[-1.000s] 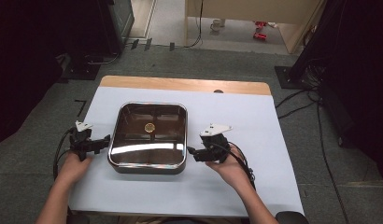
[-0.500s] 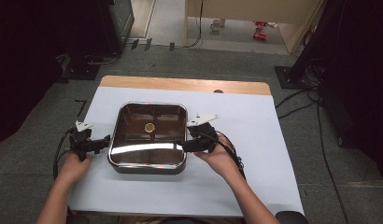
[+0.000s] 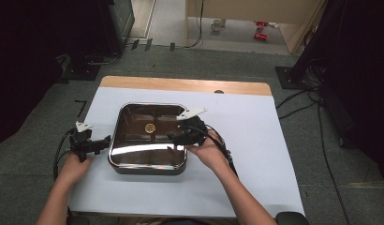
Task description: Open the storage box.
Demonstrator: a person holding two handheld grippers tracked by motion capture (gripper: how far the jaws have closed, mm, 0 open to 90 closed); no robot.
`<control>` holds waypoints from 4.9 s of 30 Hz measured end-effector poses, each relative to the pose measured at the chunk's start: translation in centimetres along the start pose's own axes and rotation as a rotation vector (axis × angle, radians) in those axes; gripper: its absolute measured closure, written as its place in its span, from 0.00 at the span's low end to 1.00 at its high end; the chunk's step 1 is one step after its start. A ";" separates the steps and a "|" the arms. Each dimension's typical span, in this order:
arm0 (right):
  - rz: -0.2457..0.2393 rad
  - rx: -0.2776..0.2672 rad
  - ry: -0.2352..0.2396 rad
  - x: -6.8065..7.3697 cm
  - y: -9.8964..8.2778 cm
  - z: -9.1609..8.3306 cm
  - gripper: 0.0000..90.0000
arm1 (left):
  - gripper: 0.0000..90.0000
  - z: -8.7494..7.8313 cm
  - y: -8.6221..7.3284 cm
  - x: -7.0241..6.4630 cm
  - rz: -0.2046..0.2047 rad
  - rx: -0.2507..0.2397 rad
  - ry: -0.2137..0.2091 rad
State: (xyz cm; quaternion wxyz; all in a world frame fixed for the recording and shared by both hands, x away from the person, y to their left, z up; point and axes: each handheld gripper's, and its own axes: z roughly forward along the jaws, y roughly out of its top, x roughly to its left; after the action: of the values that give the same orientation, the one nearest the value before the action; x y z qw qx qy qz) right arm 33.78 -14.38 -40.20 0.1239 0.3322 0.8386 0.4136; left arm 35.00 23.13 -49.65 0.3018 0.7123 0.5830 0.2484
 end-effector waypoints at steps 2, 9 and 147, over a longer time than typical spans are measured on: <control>-0.004 -0.002 0.001 0.1 0.1 0.3 0.41 | 0.13 0.0 0.0 0.0 0.000 0.000 0.000; -0.020 0.002 0.016 1.2 1.1 2.8 0.43 | 0.13 0.0 0.0 0.0 0.001 0.000 0.000; 0.350 0.076 -0.364 -19.3 -12.8 -5.4 0.65 | 0.13 0.0 0.0 0.0 0.001 0.000 0.000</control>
State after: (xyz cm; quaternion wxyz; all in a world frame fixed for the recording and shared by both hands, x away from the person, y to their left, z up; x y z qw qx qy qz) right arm 39.77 -35.98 -47.99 0.1869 0.5456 0.7473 0.3301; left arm 35.01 23.15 -49.65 0.3016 0.7127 0.5826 0.2485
